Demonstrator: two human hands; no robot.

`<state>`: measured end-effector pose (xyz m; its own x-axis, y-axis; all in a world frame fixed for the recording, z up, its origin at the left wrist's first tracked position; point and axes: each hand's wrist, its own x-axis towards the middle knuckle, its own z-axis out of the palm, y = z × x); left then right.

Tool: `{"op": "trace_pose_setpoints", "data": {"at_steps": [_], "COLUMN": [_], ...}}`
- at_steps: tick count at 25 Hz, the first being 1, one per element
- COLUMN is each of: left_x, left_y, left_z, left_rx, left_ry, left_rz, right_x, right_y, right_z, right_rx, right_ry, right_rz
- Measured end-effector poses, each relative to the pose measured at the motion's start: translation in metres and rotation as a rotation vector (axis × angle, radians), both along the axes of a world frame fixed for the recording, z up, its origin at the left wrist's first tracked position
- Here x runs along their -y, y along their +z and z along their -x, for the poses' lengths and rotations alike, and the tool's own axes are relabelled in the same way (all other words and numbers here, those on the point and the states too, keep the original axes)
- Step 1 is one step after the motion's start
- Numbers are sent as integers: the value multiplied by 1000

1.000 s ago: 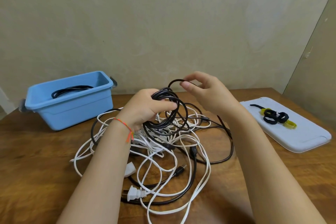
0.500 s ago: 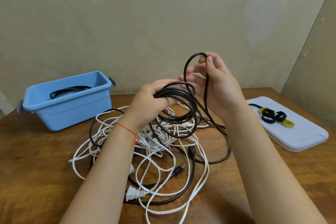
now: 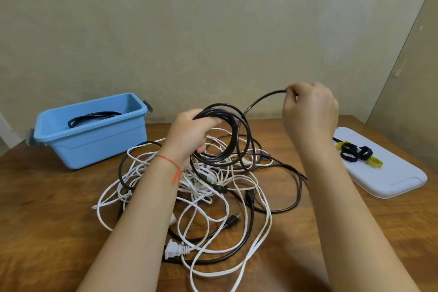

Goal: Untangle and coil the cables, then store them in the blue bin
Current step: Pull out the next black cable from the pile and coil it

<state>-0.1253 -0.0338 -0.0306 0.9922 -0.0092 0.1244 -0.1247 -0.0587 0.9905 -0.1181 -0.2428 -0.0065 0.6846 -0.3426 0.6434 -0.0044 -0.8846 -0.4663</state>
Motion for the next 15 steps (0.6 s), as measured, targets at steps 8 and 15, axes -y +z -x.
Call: {"op": "trace_pose_setpoints", "data": {"at_steps": [8,15], "left_x": [1,-2], "left_y": [18,25], "left_z": [14,28], "left_rx": [-33,-32], "left_ry": [-176,-146], "left_rz": [-87,-252], "right_x": [-45,-43], "right_y": [5,36], "right_z": [26,51], "right_rx": [-149,-520], "right_ry": [712,671], "right_rz": [-210,145]}}
